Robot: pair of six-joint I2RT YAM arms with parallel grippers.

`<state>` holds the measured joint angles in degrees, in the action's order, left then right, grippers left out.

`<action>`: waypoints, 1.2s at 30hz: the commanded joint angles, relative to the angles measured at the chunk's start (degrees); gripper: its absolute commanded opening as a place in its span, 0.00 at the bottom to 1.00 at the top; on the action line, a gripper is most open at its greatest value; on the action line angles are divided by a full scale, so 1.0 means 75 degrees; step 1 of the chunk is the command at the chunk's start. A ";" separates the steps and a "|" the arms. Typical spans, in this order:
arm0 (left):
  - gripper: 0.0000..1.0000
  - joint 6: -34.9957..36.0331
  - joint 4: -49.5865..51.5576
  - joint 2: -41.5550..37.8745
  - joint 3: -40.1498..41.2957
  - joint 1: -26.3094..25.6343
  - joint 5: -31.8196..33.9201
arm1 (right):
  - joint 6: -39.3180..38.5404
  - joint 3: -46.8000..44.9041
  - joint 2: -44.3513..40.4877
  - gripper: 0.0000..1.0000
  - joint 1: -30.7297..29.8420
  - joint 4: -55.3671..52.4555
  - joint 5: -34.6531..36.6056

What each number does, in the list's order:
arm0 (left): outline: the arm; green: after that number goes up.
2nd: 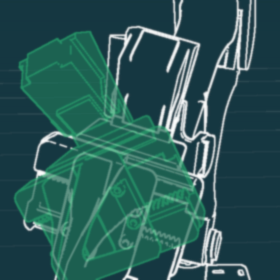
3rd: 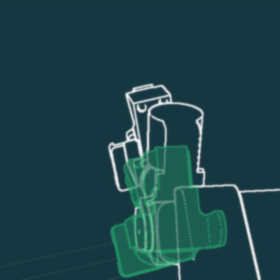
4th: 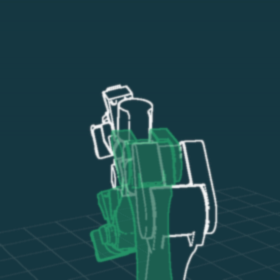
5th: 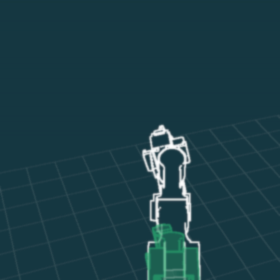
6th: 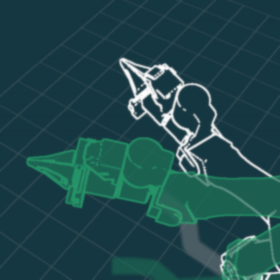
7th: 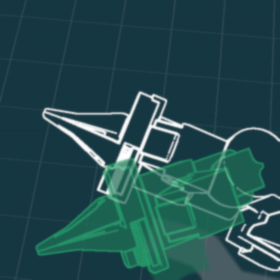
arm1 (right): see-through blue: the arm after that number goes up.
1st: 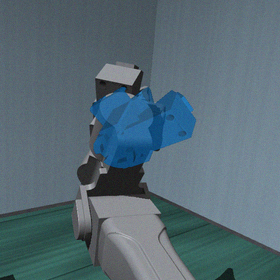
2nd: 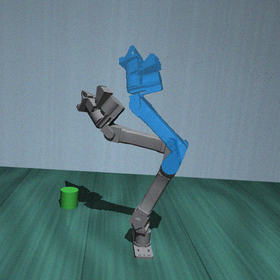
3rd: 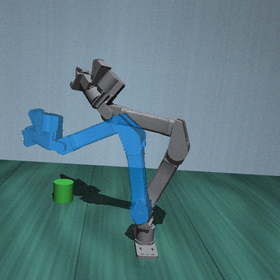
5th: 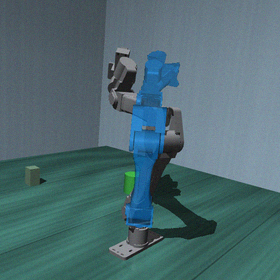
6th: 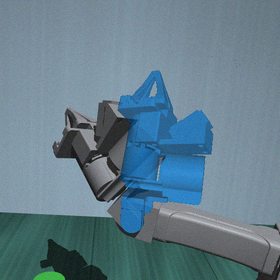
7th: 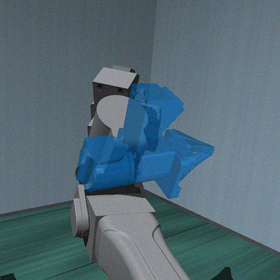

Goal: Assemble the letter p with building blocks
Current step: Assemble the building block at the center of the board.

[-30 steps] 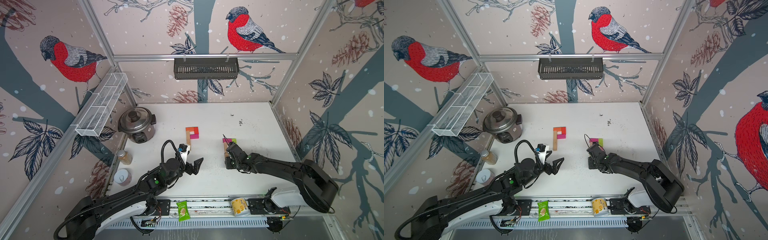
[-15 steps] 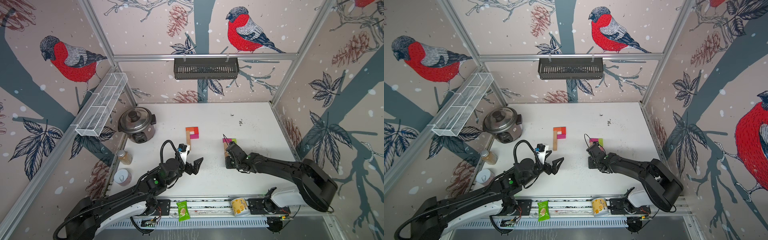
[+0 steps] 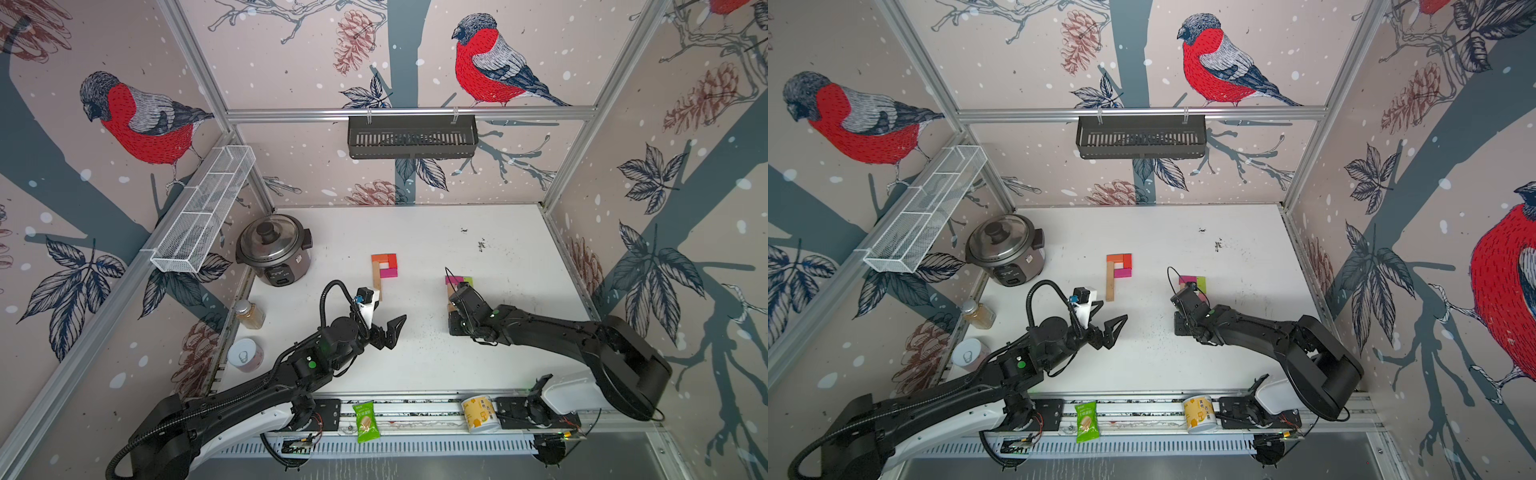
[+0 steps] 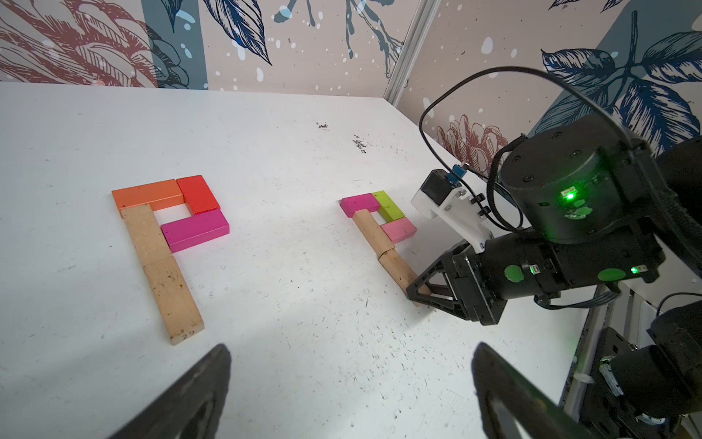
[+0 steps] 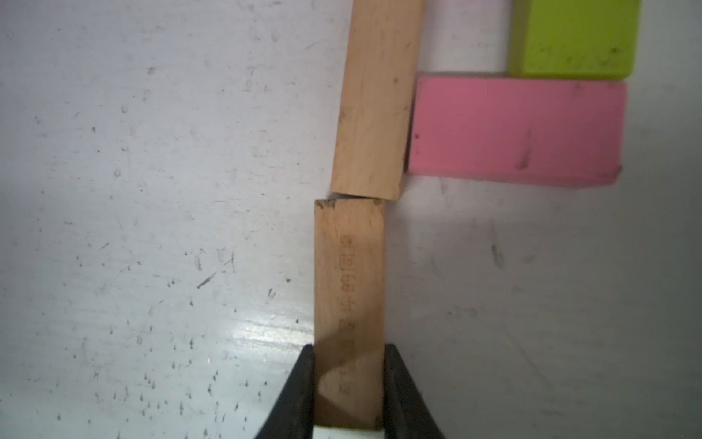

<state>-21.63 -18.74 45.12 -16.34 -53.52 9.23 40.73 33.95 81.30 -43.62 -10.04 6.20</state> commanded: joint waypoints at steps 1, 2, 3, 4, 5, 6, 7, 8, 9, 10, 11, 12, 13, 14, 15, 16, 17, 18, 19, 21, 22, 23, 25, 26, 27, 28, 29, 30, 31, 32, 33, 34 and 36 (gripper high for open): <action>0.97 0.0029 -0.0242 -0.0038 -0.0035 -0.0001 0.0023 | 0.0240 -0.0016 0.0087 0.26 -0.0008 -0.0336 -0.0007; 0.97 0.0026 -0.0237 -0.0040 -0.0035 0.0000 0.0034 | 0.0281 -0.0016 0.0088 0.26 -0.0009 -0.0348 0.0004; 0.97 0.0018 -0.0233 -0.0039 -0.0036 -0.0001 0.0015 | 0.0304 -0.0016 0.0105 0.26 -0.0007 -0.0373 0.0036; 0.97 0.0023 -0.0233 -0.0038 -0.0033 -0.0001 0.0011 | 0.0331 -0.0016 0.0106 0.25 -0.0001 -0.0401 0.0059; 0.97 0.0013 -0.0236 -0.0040 -0.0036 -0.0001 0.0005 | 0.0383 -0.0027 0.0103 0.25 0.0000 -0.0418 0.0078; 0.97 0.0024 -0.0241 -0.0047 -0.0036 0.0005 -0.0012 | 0.0405 -0.0047 0.0103 0.25 -0.0004 -0.0430 0.0085; 0.97 0.0013 -0.0242 -0.0051 -0.0036 -0.0001 -0.0015 | 0.0454 -0.0061 0.0106 0.25 0.0002 -0.0425 0.0094; 0.97 0.0014 -0.0242 -0.0056 -0.0027 -0.0001 -0.0024 | 0.0484 -0.0068 0.0108 0.25 0.0008 -0.0441 0.0105; 0.97 0.0016 -0.0233 -0.0062 -0.0024 -0.0001 -0.0024 | 0.0509 -0.0080 0.0117 0.25 0.0013 -0.0454 0.0102; 0.97 0.0004 -0.0242 -0.0062 -0.0025 -0.0001 -0.0024 | 0.0516 -0.0106 0.0119 0.25 0.0006 -0.0438 0.0094; 0.97 0.0002 -0.0254 -0.0054 -0.0014 -0.0001 -0.0035 | 0.0545 -0.0121 0.0127 0.25 0.0021 -0.0437 0.0090; 0.97 0.0001 -0.0243 -0.0051 -0.0025 -0.0001 -0.0041 | 0.0568 -0.0121 0.0136 0.25 0.0025 -0.0440 0.0095; 0.97 0.0008 -0.0246 -0.0043 -0.0025 -0.0001 -0.0053 | 0.0609 -0.0131 0.0152 0.24 0.0015 -0.0462 0.0121; 0.97 0.0001 -0.0250 -0.0051 -0.0025 -0.0001 -0.0059 | 0.0649 -0.0160 0.0133 0.23 0.0024 -0.0444 0.0113; 0.97 0.0003 -0.0244 -0.0057 -0.0025 0.0005 -0.0059 | 0.0668 -0.0178 0.0132 0.23 0.0019 -0.0423 0.0100; 0.97 0.0008 -0.0232 -0.0063 -0.0024 -0.0001 -0.0068 | 0.0685 -0.0191 0.0142 0.23 0.0028 -0.0424 0.0086; 0.97 0.0002 -0.0242 -0.0072 -0.0022 -0.0004 -0.0071 | 0.0690 -0.0180 0.0147 0.23 0.0037 -0.0444 0.0099; 0.97 0.0001 -0.0244 -0.0066 -0.0025 -0.0001 -0.0071 | 0.0687 -0.0169 0.0158 0.22 0.0045 -0.0464 0.0114; 0.97 -0.0003 -0.0243 -0.0075 -0.0014 0.0005 -0.0071 | 0.0698 -0.0168 0.0153 0.22 0.0057 -0.0499 0.0128; 0.97 -0.0007 -0.0243 -0.0075 -0.0024 -0.0001 -0.0075 | 0.0719 -0.0207 0.0109 0.21 0.0053 -0.0511 0.0090; 0.97 -0.0002 -0.0237 -0.0069 -0.0023 0.0005 -0.0080 | 0.0721 -0.0246 0.0074 0.21 0.0041 -0.0495 0.0055; 0.97 0.0001 -0.0233 -0.0075 -0.0023 -0.0001 -0.0083 | 0.0704 -0.0267 0.0027 0.21 0.0036 -0.0507 0.0020; 0.97 -0.0007 -0.0237 -0.0085 -0.0025 -0.0010 -0.0083 | 0.0710 -0.0291 -0.0073 0.21 0.0025 -0.0552 0.0039; 0.97 -0.0011 -0.0247 -0.0088 -0.0025 0.0005 -0.0092 | 0.0701 -0.0297 -0.0143 0.21 0.0015 -0.0591 0.0054; 0.97 -0.0004 -0.0247 -0.0086 -0.0025 -0.0001 -0.0094 | 0.0709 -0.0306 -0.0176 0.21 0.0015 -0.0616 0.0068; 0.97 -0.0011 -0.0234 -0.0087 -0.0016 -0.0001 -0.0090 | 0.0721 -0.0309 -0.0221 0.21 0.0015 -0.0641 0.0064; 0.97 -0.0003 -0.0237 -0.0084 -0.0019 0.0002 -0.0092 | 0.0720 -0.0320 -0.0234 0.21 0.0016 -0.0680 0.0085; 0.97 -0.0001 -0.0243 -0.0083 -0.0025 0.0005 -0.0095 | 0.0715 -0.0331 -0.0245 0.21 0.0006 -0.0713 0.0098; 0.97 -0.0003 -0.0242 -0.0080 -0.0022 -0.0001 -0.0084 | 0.0727 -0.0371 -0.0263 0.21 0.0001 -0.0720 0.0100; 0.97 -0.0008 -0.0239 -0.0082 -0.0025 -0.0001 -0.0089 | 0.0745 -0.0410 -0.0264 0.21 0.0000 -0.0695 0.0091; 0.97 -0.0009 -0.0235 -0.0086 -0.0025 -0.0001 -0.0088 | 0.0745 -0.0414 -0.0271 0.21 -0.0009 -0.0680 0.0099; 0.97 -0.0010 -0.0233 -0.0086 -0.0024 0.0000 -0.0095 | 0.0734 -0.0405 -0.0258 0.21 -0.0003 -0.0677 0.0101; 0.97 -0.0005 -0.0234 -0.0088 -0.0024 -0.0001 -0.0086 | 0.0733 -0.0351 -0.0204 0.21 -0.0008 -0.0659 0.0145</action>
<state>-21.67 -18.74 44.64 -16.34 -53.52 9.06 45.25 31.46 79.13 -43.55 -8.91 7.42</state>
